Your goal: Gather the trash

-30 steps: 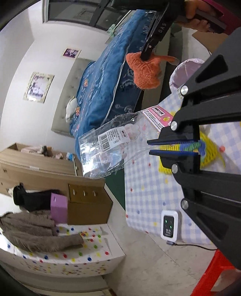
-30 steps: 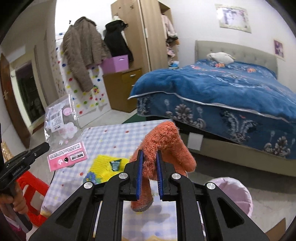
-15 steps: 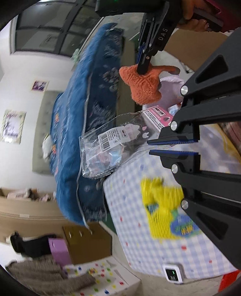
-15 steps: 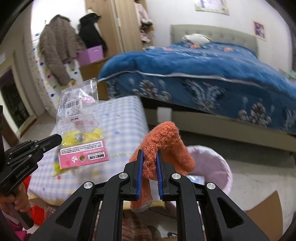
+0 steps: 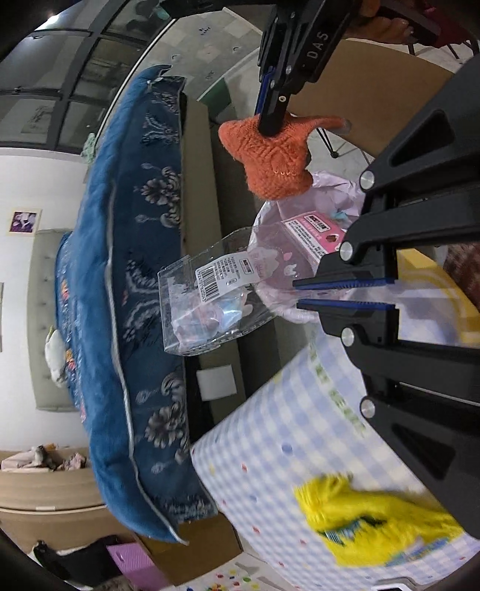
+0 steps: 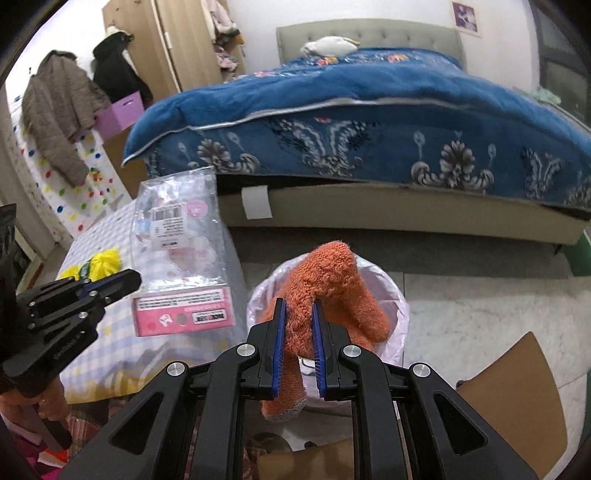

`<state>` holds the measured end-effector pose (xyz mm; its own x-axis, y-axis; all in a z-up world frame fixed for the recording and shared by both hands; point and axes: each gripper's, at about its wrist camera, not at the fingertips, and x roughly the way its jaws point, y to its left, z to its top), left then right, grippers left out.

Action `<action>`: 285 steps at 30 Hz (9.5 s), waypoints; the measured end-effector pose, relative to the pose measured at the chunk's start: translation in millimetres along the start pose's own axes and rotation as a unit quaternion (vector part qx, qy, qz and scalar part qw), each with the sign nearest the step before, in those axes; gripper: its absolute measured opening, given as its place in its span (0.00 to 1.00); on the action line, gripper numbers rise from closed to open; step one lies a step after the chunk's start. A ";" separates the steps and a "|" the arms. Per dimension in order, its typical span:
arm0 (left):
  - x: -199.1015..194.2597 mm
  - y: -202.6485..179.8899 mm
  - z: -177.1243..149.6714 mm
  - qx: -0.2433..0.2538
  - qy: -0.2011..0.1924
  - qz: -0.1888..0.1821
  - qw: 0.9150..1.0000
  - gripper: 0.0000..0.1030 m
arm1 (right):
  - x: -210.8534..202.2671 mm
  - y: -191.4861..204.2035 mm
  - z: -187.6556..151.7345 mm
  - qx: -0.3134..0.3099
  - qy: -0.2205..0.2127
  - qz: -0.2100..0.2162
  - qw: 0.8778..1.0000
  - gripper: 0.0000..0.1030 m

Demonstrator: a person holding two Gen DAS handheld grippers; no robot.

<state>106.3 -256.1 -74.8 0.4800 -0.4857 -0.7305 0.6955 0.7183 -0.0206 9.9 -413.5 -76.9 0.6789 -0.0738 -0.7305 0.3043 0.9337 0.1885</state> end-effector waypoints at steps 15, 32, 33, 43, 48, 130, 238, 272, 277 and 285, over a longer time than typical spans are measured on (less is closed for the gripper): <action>35.2 -0.9 21.7 -0.006 0.015 0.016 1.000 0.38 | 64.1 -29.4 10.3 0.032 0.048 -0.004 0.998 0.42; -33.9 31.5 -33.6 -0.034 0.010 0.033 0.999 0.50 | 21.3 24.6 0.8 0.008 0.031 0.014 0.999 0.42; -40.3 35.6 -36.4 -0.038 0.006 0.036 0.999 0.50 | 19.4 30.3 0.9 0.004 0.031 0.015 0.999 0.42; -96.6 91.1 -77.2 -0.088 -0.027 0.085 0.992 0.63 | -0.1 108.9 3.7 -0.066 0.020 0.038 0.997 0.53; -121.2 134.8 -104.9 -0.139 -0.033 0.133 0.981 0.76 | 2.8 158.3 2.3 -0.116 0.023 0.065 0.991 0.62; -165.8 241.2 -188.5 -0.320 -0.056 0.126 0.937 0.08 | 85.6 360.2 -57.8 -0.322 0.095 0.203 0.920 0.32; -249.5 152.6 -119.2 -0.216 -0.013 0.285 0.934 0.93 | -120.3 245.0 6.2 -0.196 -0.058 0.123 0.971 0.89; -272.2 153.9 -143.7 -0.246 0.003 0.289 0.925 0.93 | -126.2 240.5 -8.2 -0.200 -0.048 0.117 0.972 0.89; -272.0 153.6 -143.5 -0.246 0.003 0.289 0.925 0.93 | -125.1 239.0 -7.8 -0.200 -0.048 0.113 0.972 0.89; -271.7 153.2 -144.2 -0.248 0.002 0.289 0.925 0.93 | -124.4 239.0 -7.8 -0.199 -0.048 0.113 0.972 0.89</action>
<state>5.2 57.8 22.1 0.6924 0.0508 -0.7197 -0.0065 0.9979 0.0641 -7.1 -178.4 53.9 0.7635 0.1337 -0.6319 -0.1295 0.9902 0.0531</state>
